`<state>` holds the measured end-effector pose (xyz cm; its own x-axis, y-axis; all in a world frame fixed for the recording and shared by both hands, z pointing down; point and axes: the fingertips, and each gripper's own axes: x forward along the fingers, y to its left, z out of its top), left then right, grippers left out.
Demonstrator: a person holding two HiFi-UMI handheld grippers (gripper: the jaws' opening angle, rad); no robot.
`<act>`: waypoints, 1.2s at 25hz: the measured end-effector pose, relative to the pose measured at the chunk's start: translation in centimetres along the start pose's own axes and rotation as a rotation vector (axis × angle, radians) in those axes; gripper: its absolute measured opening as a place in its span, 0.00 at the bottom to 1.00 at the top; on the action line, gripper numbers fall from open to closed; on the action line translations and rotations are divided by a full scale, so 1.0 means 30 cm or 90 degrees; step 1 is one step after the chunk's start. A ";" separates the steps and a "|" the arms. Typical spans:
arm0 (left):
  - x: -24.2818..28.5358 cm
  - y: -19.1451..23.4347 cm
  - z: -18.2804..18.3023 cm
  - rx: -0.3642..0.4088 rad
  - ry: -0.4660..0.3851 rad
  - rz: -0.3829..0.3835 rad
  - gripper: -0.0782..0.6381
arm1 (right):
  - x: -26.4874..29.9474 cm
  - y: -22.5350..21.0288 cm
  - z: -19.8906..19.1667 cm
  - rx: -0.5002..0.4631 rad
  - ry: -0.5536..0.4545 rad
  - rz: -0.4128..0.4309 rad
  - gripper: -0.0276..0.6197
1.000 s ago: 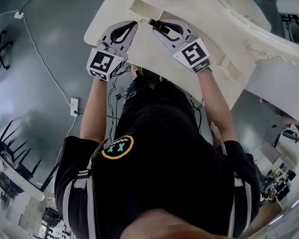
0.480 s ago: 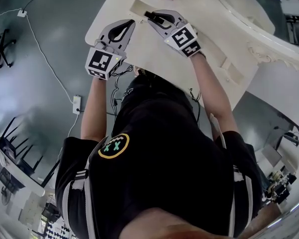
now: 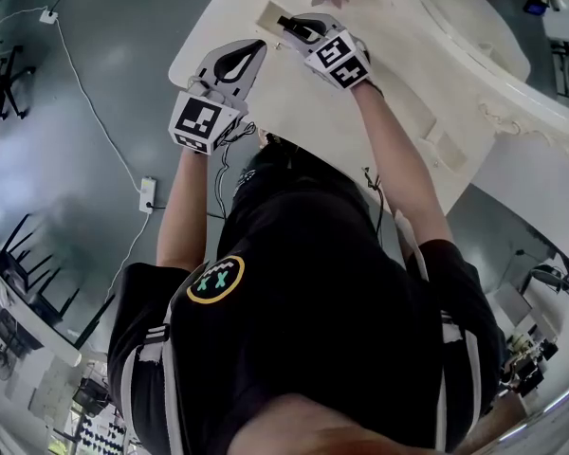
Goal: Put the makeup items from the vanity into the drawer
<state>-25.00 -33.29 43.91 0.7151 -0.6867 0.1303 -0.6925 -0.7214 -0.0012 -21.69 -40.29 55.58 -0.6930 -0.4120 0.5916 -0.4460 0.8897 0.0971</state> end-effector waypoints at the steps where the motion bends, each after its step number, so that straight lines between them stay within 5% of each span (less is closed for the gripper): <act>1: 0.001 0.001 -0.002 -0.001 0.001 0.000 0.14 | 0.010 -0.005 -0.009 0.000 0.006 0.000 0.23; 11: -0.003 0.016 -0.005 -0.005 0.010 0.006 0.14 | 0.045 -0.008 -0.020 -0.004 0.015 -0.005 0.23; 20: -0.003 0.009 0.003 -0.006 0.005 0.006 0.14 | 0.003 0.006 0.028 -0.011 -0.018 -0.003 0.34; 30: 0.011 -0.023 0.066 0.011 -0.012 -0.011 0.14 | -0.281 0.058 0.249 -0.017 -0.158 -0.041 0.31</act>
<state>-24.09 -33.22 41.99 0.7285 -0.6760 0.1112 -0.6787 -0.7342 -0.0171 -20.84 -36.74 44.79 -0.7828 -0.5009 0.3692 -0.4814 0.8634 0.1509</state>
